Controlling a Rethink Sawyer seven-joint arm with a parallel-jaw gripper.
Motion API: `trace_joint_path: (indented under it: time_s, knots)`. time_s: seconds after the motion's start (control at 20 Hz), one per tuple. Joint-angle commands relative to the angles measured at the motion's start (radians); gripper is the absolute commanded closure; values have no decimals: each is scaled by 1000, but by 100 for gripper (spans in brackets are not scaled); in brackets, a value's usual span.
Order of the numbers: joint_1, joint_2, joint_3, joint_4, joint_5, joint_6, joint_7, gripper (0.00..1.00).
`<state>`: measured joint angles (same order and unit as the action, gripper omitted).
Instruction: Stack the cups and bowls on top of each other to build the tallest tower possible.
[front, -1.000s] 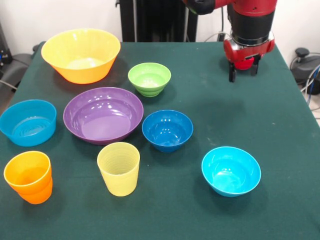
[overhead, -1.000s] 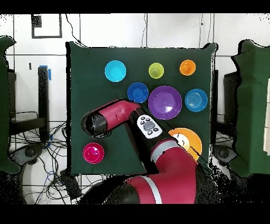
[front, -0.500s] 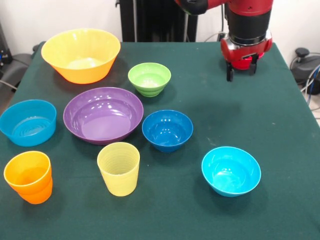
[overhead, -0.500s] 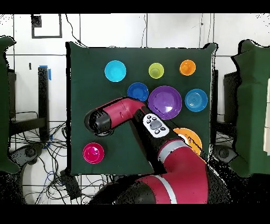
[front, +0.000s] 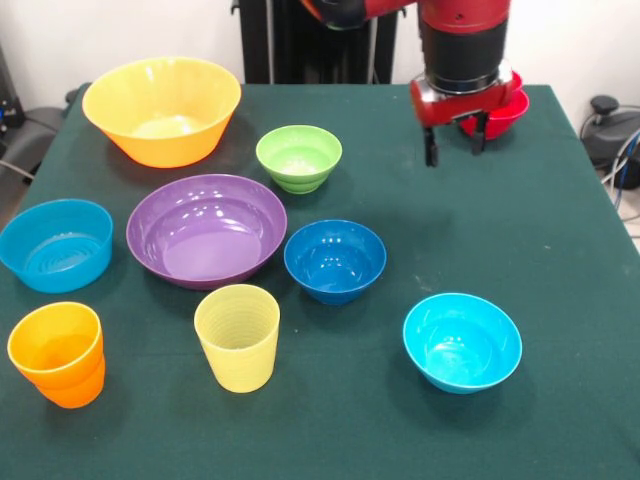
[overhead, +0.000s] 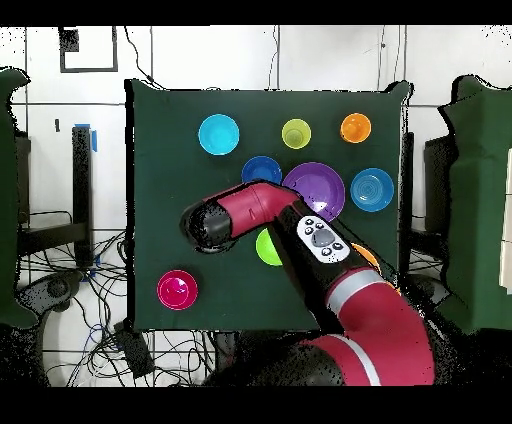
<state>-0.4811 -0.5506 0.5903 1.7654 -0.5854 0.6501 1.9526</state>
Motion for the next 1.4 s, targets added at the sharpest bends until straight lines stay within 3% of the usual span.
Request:
trace_joint_path:
  time_s: [0.05, 0.85, 1.4]
  knots:
    - [-47, -23, 52, 36, -109, 95, -323, 0]
    - [-134, -65, 87, 137, -151, 86, -294, 0]
    - [-186, -50, 108, 146, -161, 106, -326, 0]
